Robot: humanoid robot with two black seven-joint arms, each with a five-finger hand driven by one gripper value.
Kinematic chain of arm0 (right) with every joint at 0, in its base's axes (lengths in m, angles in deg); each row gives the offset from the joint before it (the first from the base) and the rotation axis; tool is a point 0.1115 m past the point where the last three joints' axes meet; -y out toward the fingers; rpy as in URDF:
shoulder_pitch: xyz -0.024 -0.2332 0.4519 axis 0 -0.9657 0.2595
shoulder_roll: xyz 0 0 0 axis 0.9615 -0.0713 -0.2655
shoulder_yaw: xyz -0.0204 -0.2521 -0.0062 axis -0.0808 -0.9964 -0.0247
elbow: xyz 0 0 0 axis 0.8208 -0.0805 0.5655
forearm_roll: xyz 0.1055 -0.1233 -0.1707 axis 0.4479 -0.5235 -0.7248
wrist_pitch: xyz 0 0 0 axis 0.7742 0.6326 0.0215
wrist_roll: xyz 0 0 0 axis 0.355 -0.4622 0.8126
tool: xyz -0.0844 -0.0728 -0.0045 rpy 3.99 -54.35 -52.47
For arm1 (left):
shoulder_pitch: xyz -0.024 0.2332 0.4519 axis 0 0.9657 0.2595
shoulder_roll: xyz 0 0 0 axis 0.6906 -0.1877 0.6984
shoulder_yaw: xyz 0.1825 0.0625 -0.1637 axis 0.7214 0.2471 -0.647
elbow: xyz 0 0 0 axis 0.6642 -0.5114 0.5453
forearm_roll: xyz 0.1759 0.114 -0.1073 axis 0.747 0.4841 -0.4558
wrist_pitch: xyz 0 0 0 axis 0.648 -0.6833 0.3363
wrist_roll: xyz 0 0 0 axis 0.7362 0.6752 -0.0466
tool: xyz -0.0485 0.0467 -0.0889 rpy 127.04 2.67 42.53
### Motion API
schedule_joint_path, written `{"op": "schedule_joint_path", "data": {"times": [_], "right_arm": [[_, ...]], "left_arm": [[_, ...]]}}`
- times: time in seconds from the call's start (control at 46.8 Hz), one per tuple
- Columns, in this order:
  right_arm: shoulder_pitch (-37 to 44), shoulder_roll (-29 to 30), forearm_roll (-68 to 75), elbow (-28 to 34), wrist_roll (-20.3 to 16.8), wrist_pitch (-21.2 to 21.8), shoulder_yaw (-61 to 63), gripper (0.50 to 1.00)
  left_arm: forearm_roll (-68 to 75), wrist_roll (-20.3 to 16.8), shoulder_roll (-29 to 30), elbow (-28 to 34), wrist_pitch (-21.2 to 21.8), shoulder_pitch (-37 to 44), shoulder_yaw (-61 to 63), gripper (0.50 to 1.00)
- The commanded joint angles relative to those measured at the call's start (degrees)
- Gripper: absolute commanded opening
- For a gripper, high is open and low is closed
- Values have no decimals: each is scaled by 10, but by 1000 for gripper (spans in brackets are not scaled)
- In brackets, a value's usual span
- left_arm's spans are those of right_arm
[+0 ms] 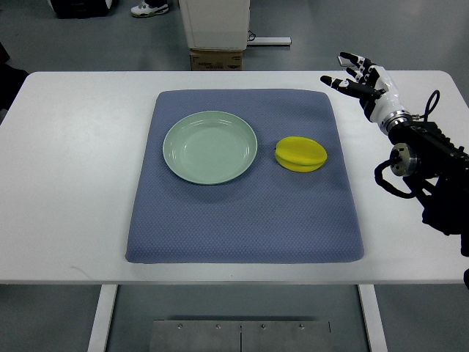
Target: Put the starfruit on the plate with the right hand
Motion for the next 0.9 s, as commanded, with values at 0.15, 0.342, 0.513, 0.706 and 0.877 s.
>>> {"op": "schedule_joint_path", "data": {"times": [0.15,0.342,0.513,0.706,0.877], "right_arm": [[0,0,0,0,0,0,0,1000],[0,1,0,0,0,0,0,1000],[0,0,0,0,1,1,0,1000],[1,-4,0,0,1,1,0,1000],[1,-4,0,0,1,1,0,1000]], "left_arm": [[0,0,0,0,2,0,0,1000],[0,0,0,1,2,-1,0,1000],[0,0,0,1,2,5,0,1000],[0,0,0,1,2,5,0,1000],[0,0,0,1,2,6,-1,1000]]}}
